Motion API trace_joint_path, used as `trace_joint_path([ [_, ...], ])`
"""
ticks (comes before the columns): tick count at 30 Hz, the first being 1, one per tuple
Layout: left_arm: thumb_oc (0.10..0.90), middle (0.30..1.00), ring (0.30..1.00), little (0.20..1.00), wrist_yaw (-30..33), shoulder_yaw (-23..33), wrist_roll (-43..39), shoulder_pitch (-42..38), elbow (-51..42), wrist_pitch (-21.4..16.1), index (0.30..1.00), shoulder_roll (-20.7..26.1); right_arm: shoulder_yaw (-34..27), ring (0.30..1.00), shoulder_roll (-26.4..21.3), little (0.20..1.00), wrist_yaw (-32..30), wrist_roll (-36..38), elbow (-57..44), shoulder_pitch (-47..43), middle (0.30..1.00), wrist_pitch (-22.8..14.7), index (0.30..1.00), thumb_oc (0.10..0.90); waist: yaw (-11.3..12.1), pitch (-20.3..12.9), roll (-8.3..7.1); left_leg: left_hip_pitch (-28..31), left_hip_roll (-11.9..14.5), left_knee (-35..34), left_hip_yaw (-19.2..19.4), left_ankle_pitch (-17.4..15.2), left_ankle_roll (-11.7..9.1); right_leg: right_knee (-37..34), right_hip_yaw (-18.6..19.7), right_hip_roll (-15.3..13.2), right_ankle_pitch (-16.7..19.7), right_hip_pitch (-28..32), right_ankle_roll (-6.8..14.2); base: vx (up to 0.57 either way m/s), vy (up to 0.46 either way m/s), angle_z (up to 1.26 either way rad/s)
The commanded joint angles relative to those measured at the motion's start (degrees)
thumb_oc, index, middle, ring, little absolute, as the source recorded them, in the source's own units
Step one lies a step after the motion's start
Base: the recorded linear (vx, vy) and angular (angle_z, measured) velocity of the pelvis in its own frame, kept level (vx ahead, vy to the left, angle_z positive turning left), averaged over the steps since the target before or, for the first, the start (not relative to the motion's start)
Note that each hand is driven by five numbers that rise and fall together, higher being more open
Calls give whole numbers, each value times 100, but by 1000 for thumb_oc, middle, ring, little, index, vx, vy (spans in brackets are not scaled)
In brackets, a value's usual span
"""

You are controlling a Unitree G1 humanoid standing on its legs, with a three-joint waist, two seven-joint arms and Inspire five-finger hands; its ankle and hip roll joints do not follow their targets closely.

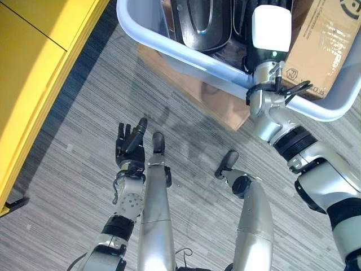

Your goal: Move parts from the plastic box to the shelf.

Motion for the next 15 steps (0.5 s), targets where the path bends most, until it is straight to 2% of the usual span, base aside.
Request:
trace_joint_path([
  [1,900,1000,1000,1000,-152,-93,-79,-253,-283,-419,1000,-101,203,300,-160,300,146,567,792,31,300,-240,300,400,200,-21,522,-287,-115,1048,57,-1148,675,822,244,-37,-379,-28,304,18,25,12],
  [9,900,1000,1000,1000,-259,-107,-168,-415,-62,-433,1000,-118,93,300,-45,300,299,634,1081,124,300,-359,300,400,145,-21,535,-278,-64,1138,38,-1203,686,881,347,-50,-407,-26,325,16,25,-3],
  [15,900,1000,1000,1000,-368,-135,-207,-597,153,-462,1000,-155,133,300,-12,300,204,584,1329,101,300,-475,300,400,90,-21,528,-99,-10,906,74,-1108,663,696,364,-28,-335,117,337,-1,3,1],
])
